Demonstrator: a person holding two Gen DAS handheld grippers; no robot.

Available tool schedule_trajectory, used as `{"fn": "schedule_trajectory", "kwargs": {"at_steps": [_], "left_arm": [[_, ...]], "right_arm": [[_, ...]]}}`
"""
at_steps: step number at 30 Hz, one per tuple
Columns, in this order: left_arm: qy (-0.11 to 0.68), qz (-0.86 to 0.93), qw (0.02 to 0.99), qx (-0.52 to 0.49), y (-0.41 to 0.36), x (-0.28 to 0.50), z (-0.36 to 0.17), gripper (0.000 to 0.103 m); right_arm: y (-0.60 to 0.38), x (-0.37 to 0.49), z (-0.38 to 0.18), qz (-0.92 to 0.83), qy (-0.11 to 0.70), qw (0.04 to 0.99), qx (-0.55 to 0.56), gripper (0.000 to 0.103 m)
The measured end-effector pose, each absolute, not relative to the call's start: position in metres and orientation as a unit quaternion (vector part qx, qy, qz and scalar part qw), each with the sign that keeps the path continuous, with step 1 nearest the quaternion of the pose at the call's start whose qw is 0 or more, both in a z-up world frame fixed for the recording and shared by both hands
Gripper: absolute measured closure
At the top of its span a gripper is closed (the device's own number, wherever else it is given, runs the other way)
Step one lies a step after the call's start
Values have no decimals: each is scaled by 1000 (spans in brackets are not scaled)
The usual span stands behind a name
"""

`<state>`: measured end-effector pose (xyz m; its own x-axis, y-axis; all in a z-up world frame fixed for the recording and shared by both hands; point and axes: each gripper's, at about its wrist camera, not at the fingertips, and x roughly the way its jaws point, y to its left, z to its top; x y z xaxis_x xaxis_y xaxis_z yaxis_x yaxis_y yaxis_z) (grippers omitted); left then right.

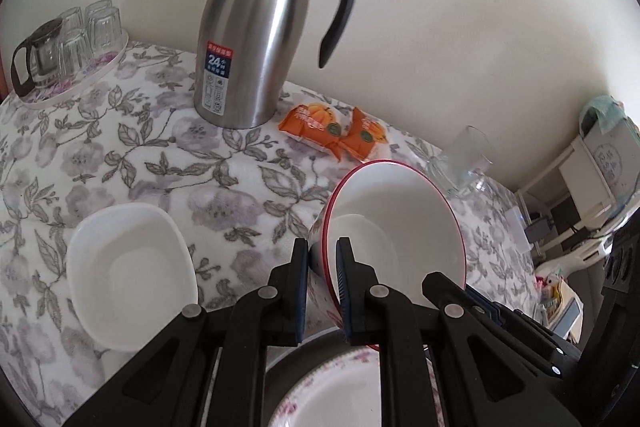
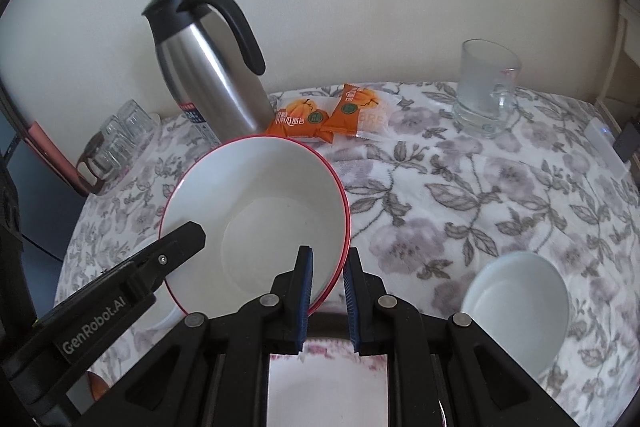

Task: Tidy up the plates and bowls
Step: 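Carry the red-rimmed bowl over the basin and lower it onto the plate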

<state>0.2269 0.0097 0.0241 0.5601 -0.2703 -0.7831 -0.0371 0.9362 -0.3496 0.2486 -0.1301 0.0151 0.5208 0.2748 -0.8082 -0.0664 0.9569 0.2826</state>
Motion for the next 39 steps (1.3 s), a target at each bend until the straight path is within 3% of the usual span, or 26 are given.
{"fn": "schedule_trajectory", "kwargs": {"at_steps": [19, 39], "left_arm": [[456, -80, 880, -107, -21, 159, 50, 89], [477, -77, 870, -93, -21, 112, 33, 89]], "right_arm": [[-161, 172, 39, 101, 450, 877, 133, 86], [-166, 120, 12, 98, 448, 873, 168, 86]]}}
